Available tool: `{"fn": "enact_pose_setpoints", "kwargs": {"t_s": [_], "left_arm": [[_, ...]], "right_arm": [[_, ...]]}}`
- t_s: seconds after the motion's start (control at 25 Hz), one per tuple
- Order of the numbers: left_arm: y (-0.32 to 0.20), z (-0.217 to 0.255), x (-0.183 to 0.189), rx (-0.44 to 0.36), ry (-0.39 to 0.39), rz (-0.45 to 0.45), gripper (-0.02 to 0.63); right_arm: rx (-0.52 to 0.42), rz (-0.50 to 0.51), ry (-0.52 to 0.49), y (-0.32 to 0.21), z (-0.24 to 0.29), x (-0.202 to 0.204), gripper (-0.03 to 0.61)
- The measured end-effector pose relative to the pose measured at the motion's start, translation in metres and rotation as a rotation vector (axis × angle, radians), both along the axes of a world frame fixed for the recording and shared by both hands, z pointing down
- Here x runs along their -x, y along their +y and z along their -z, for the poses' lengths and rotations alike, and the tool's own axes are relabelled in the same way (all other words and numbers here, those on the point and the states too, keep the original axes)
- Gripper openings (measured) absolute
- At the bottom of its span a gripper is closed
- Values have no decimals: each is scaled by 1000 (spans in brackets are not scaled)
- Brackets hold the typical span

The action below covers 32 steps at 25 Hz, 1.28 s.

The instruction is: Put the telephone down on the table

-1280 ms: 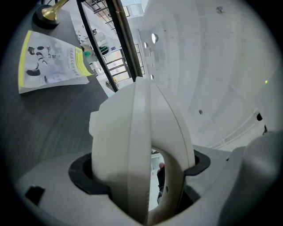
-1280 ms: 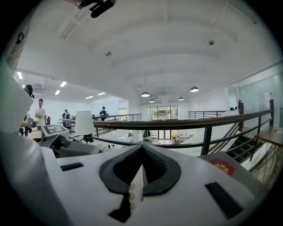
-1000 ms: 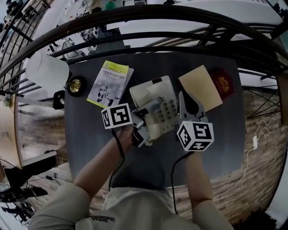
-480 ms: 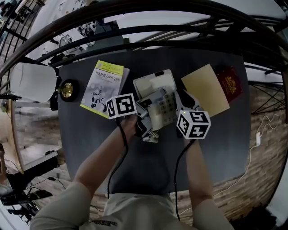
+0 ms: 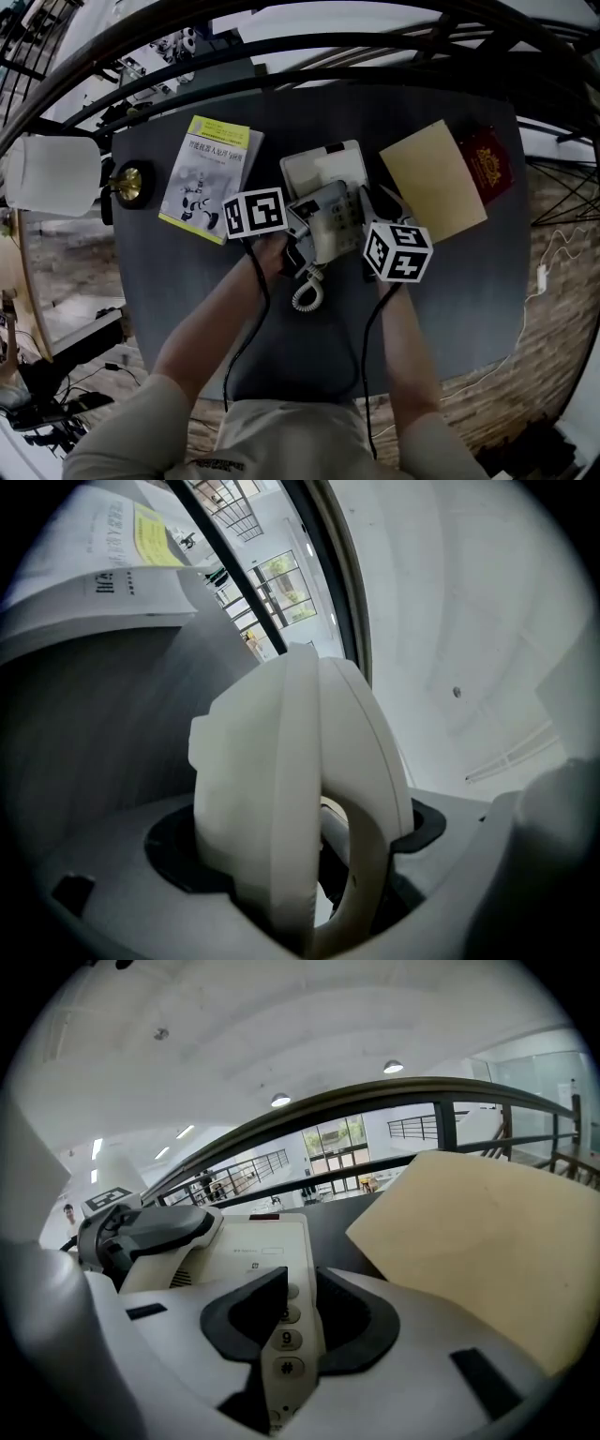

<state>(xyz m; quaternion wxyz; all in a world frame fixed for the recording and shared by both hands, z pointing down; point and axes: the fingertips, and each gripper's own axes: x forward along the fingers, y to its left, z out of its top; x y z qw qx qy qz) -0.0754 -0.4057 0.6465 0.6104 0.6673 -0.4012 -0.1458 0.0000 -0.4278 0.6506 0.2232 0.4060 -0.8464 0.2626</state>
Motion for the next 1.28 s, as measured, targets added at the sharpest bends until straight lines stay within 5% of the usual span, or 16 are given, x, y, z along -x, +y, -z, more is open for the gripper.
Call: {"fn": "enact_pose_setpoints", "kwargs": {"t_s": [0.4,0.88,1.28], "left_arm": [[2,-4,-1,21,-2,-14,477],[12,-20,7,174,-194,-46,479],[18,-31,21,240,-250,15,479]], "right_arm": [[-46,-43,-10,2,-2,0,92],[-63,-57,-6,3,-2,0,106],[-73,-45,27,7,-2,4,110]]}}
